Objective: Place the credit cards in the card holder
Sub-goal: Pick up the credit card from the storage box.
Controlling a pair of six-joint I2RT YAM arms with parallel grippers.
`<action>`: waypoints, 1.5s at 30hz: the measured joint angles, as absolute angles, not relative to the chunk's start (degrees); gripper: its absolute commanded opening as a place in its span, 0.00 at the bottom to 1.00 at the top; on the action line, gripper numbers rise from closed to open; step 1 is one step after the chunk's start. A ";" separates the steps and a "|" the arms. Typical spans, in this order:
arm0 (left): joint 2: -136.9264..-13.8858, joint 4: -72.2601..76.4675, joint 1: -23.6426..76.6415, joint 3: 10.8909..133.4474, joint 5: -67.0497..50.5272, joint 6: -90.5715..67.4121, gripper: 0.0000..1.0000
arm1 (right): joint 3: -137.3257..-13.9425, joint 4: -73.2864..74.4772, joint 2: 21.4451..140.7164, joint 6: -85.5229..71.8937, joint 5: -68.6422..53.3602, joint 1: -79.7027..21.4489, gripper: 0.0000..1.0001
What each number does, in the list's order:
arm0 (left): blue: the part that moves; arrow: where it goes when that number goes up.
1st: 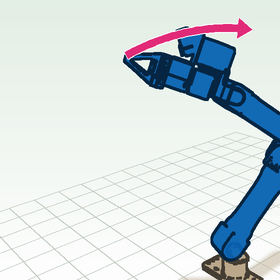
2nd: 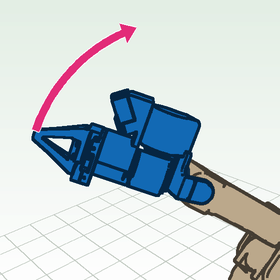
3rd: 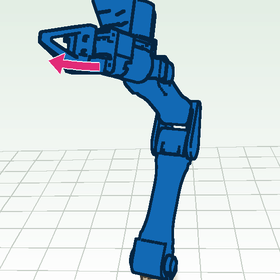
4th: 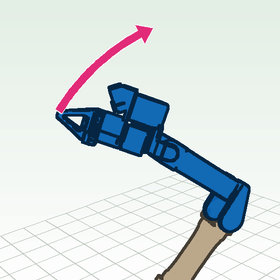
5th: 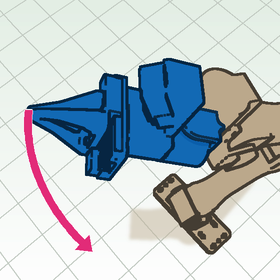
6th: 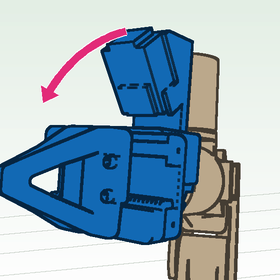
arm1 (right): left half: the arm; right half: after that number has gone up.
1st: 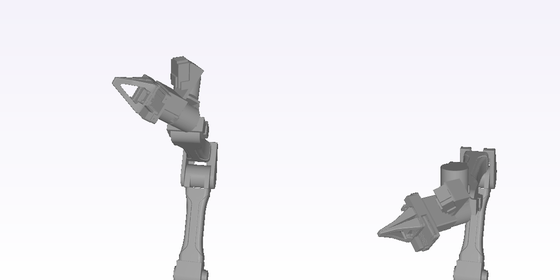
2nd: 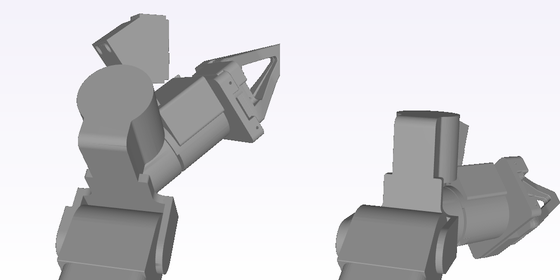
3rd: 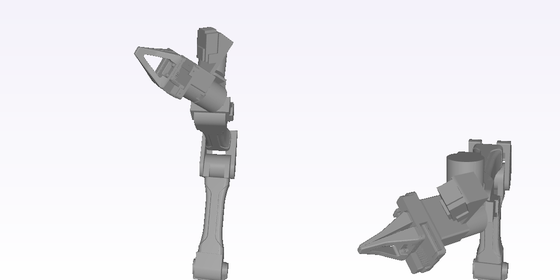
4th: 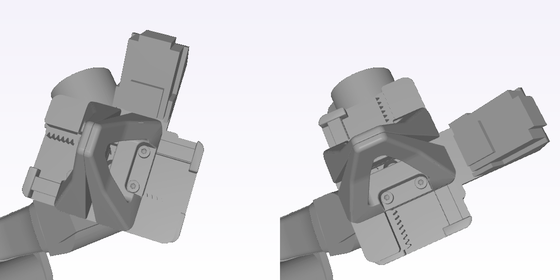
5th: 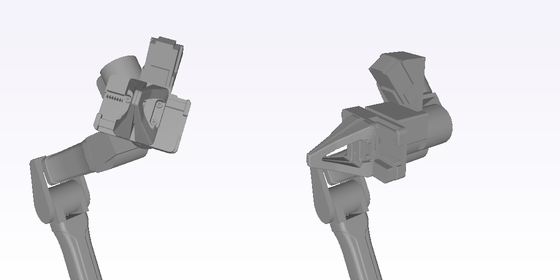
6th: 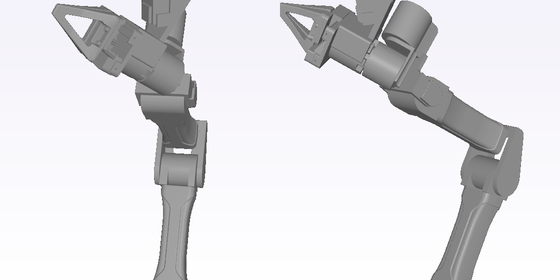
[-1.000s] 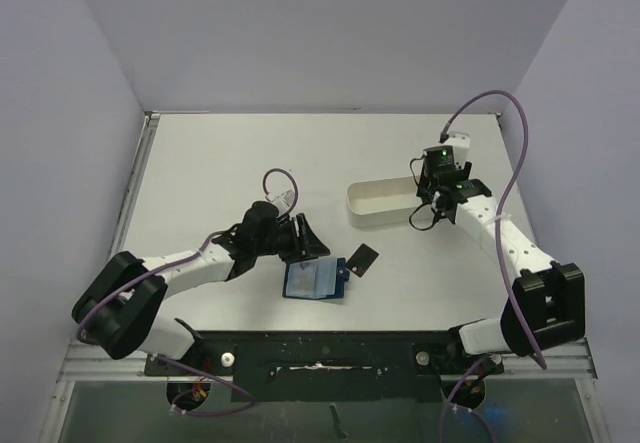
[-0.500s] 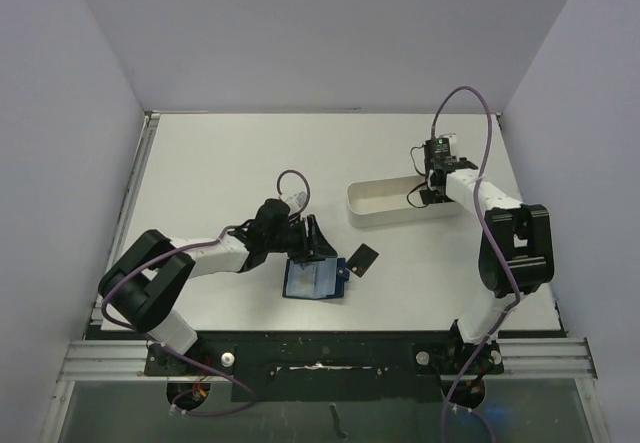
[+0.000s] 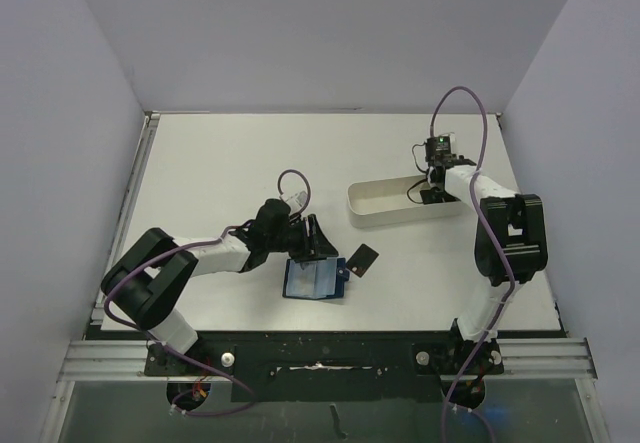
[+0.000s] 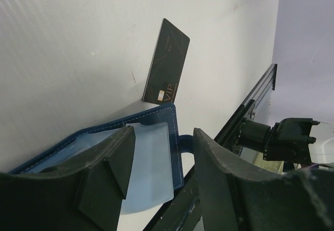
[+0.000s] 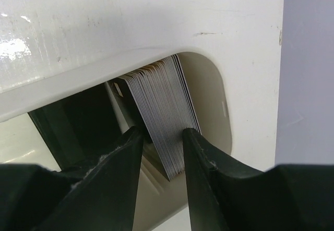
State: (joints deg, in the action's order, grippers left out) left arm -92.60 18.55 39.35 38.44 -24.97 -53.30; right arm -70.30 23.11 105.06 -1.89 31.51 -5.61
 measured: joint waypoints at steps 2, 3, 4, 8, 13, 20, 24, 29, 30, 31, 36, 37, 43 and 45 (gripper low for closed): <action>-92.60 18.83 39.35 38.44 -24.95 -53.28 0.46 | -70.41 23.16 105.16 -1.87 31.59 -5.61 0.33; -92.62 18.96 39.40 38.44 -24.93 -53.28 0.47 | -70.41 23.16 105.16 -1.87 31.68 -5.61 0.33; -92.71 19.09 39.40 38.44 -24.91 -53.25 0.46 | -70.43 23.16 105.16 -1.89 31.79 -5.63 0.32; -93.36 19.14 39.68 38.44 -24.25 -52.84 0.46 | -70.57 23.16 105.16 -1.89 31.99 -5.63 0.27; -93.56 19.53 40.10 37.95 -23.83 -52.84 0.47 | -70.98 23.22 105.14 -1.89 31.99 -5.63 0.18; -93.56 19.55 40.40 37.87 -23.44 -52.84 0.47 | -72.01 24.25 105.14 -1.91 31.75 -5.65 0.09; -93.56 19.53 40.40 37.87 -22.94 -52.84 0.46 | -72.88 25.54 105.12 -1.93 31.18 -5.72 0.05; -93.56 19.51 40.40 37.87 -22.48 -52.69 0.46 | -75.18 28.93 103.72 -2.13 29.85 -6.59 0.00; -93.56 19.51 40.40 37.87 -22.33 -52.58 0.46 | -75.77 29.58 103.37 -2.13 29.69 -6.85 0.00; -93.56 19.49 40.40 37.87 -22.26 -52.42 0.46 | -76.49 30.33 102.76 -2.15 29.41 -7.09 0.00; -93.56 19.46 40.51 37.87 -21.69 -52.14 0.46 | -78.02 33.06 98.70 -2.87 26.70 -8.38 0.00; -93.56 19.44 40.56 37.87 -21.50 -52.12 0.46 | -78.08 33.65 97.82 -3.18 25.93 -8.58 0.00; -93.56 18.74 40.84 37.87 -20.58 -51.86 0.35 | -78.08 38.33 92.71 -6.79 21.41 -11.64 0.00; -93.56 18.41 40.84 37.89 -20.34 -51.75 0.33 | -77.19 39.13 89.82 -8.86 19.84 -13.50 0.00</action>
